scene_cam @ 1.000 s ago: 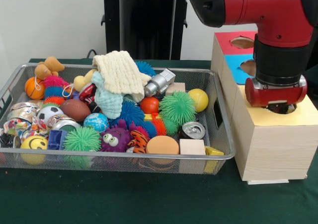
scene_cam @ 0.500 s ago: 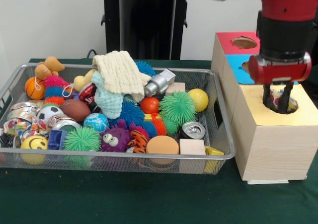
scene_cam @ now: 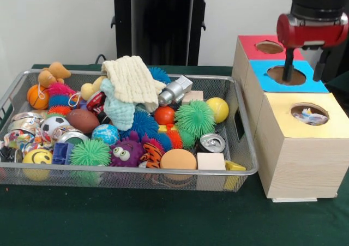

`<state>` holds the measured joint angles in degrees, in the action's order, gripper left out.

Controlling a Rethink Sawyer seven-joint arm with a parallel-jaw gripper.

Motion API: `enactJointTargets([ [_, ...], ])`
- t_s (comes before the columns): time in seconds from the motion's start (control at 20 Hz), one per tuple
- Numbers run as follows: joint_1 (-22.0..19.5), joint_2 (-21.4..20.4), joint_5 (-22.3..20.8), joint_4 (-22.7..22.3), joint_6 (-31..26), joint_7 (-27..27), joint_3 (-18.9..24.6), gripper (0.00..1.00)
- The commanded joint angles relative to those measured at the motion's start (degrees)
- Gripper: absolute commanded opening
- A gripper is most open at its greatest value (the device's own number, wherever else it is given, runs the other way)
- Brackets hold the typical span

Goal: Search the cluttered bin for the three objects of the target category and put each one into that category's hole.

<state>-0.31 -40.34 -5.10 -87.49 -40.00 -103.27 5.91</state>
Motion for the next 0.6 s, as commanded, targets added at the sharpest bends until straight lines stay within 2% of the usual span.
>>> enactJointTargets([
  [0.05,-1.2,-3.2,-0.2,-5.4,-7.5,-1.6,1.5,1.0],
  [0.4,-4.6,-4.8,0.7,-7.7,-6.1,1.1,3.6,1.0],
  [0.6,-10.2,-4.8,-0.6,-10.1,-4.8,8.4,6.2,1.0],
])
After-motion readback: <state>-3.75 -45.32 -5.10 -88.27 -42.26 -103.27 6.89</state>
